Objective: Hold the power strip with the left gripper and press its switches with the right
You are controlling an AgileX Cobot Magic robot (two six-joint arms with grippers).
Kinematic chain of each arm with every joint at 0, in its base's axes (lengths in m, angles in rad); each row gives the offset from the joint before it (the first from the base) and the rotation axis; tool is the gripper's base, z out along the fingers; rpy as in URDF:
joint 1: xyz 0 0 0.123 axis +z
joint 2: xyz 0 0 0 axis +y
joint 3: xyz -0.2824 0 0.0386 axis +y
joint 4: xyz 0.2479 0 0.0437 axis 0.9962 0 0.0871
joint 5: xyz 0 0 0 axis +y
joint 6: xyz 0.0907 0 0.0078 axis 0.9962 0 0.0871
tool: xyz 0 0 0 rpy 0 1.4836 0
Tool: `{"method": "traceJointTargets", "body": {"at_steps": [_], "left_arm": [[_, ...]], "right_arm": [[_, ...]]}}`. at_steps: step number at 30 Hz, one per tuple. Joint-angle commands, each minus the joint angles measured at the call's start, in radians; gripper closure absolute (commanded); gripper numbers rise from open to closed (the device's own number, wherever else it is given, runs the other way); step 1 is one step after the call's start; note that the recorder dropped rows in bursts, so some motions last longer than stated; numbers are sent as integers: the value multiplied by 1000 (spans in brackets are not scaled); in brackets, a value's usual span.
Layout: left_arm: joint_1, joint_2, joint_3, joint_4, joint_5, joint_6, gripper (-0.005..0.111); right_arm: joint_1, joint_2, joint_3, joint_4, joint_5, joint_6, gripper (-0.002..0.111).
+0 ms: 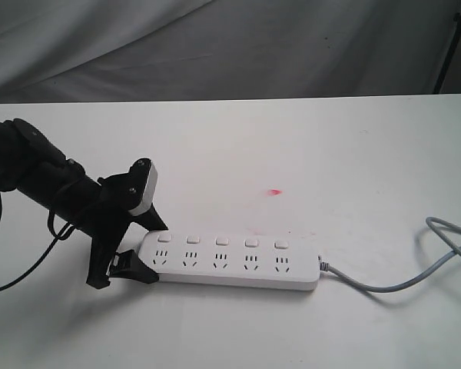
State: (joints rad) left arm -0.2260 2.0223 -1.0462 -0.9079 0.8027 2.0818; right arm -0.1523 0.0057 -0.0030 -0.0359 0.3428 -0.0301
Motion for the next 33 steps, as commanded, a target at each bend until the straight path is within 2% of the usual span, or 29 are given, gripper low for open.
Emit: {"method": "traceJointTargets", "body": {"at_steps": [1,3,8,33], "left_arm": [[-5,-3,-4,-3,5,-10,82],[-5,-1,-4,-3,5,-10,91],[-5,1,-4,1,5,-10,100],[-5,3,-4,3,6,-10,100]], "right_arm": [[4,-6,3,2,-1,-7,108],[4,-6,3,2,-1,-7,108],[4,-6,3,2,-1,-7,108],[4,-6,3,2,-1,-7,108]]}}
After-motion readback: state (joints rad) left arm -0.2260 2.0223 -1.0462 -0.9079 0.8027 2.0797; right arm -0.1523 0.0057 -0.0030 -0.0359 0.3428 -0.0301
